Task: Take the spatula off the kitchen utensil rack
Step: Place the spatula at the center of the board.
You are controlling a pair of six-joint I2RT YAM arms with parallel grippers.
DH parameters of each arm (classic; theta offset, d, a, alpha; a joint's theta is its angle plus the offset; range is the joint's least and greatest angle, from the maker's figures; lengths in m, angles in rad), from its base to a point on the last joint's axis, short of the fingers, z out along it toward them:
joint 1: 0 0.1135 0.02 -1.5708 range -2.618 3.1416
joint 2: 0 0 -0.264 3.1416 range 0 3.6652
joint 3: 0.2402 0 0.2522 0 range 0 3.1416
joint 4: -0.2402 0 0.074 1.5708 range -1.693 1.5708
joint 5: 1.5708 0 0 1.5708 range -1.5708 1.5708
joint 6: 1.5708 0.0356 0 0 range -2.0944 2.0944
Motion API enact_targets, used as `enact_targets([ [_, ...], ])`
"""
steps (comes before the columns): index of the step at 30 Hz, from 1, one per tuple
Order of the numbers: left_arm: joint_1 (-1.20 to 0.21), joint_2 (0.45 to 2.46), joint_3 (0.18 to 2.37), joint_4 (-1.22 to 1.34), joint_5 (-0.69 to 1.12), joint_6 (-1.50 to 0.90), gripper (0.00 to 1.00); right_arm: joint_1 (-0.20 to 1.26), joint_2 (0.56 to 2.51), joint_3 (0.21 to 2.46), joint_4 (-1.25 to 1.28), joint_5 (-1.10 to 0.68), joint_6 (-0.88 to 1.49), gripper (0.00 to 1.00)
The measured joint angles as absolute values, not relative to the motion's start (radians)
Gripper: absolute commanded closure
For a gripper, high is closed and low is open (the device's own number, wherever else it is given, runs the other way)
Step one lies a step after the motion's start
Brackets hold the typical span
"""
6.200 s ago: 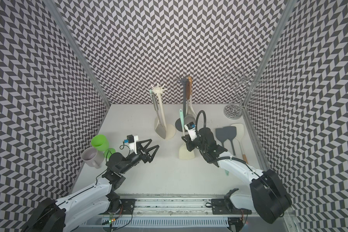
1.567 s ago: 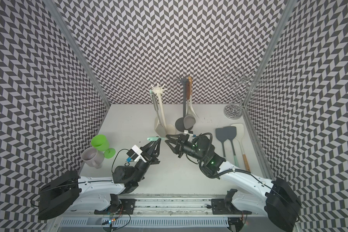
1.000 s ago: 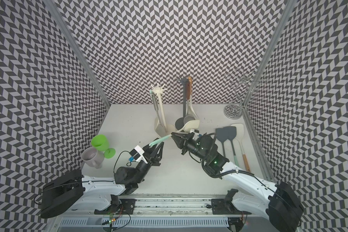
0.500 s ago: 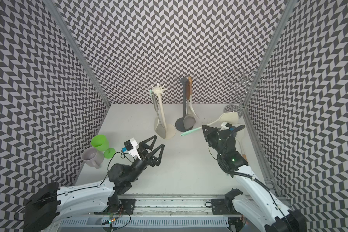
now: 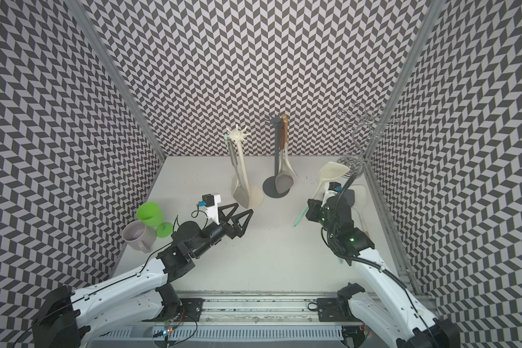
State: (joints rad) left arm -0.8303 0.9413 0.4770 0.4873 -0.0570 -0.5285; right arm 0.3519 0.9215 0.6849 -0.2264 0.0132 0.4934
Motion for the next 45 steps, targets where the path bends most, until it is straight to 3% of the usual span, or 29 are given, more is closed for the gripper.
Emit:
enact_targets([
  [18,-0.757,0.910,0.358,0.495,-0.094,-0.453,0.01,0.352,1.076,0.694,-0.336,0.062,0.227,1.00],
  [45,-0.732,0.857,0.317,0.515,-0.104,-0.447,0.01,0.337,1.515,0.986,-0.704,0.202,0.178,1.00],
])
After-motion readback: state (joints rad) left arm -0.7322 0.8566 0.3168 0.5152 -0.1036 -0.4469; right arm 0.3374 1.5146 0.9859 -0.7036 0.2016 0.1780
